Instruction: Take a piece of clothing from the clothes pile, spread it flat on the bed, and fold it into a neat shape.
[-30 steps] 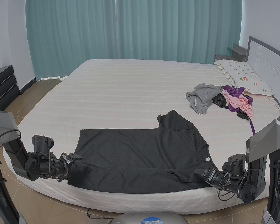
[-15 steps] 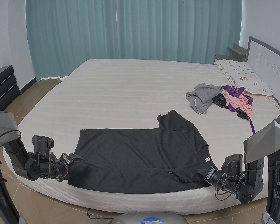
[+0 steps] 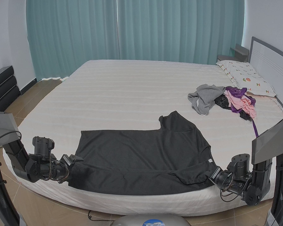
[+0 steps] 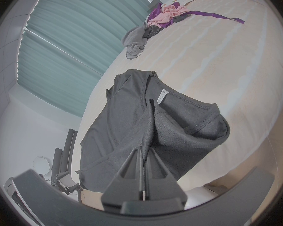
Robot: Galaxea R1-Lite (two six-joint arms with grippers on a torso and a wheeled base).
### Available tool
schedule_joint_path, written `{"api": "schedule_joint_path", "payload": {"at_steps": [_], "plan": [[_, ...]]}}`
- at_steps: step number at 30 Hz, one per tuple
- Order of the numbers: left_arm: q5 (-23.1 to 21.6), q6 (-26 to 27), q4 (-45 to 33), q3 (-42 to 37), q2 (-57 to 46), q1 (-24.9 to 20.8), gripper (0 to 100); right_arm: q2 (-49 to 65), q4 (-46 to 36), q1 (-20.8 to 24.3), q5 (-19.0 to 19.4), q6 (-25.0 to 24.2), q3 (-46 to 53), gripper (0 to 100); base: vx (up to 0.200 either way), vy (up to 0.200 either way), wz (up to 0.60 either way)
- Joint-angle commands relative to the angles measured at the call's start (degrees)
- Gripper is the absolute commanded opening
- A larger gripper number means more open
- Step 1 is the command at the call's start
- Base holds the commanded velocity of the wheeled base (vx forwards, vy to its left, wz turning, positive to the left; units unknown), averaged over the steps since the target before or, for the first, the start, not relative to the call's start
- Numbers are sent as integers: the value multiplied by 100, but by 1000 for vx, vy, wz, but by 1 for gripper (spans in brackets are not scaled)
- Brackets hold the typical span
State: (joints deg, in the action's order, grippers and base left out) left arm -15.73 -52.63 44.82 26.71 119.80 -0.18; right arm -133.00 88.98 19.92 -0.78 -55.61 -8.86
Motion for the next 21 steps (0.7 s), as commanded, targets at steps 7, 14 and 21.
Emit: {"api": "schedule_joint_path", "payload": {"at_steps": [7,14,21], "plan": [[-1,7,9,-25,9,-8,100,679,76,-14,201,-160,201,0,0,0,0],[-1,16,9,-34,26,-17,100,995,32,117,324,-178,403,0,0,0,0],[-1,16,9,-34,26,-17,100,811,41,21,307,-178,394,0,0,0,0]]}}
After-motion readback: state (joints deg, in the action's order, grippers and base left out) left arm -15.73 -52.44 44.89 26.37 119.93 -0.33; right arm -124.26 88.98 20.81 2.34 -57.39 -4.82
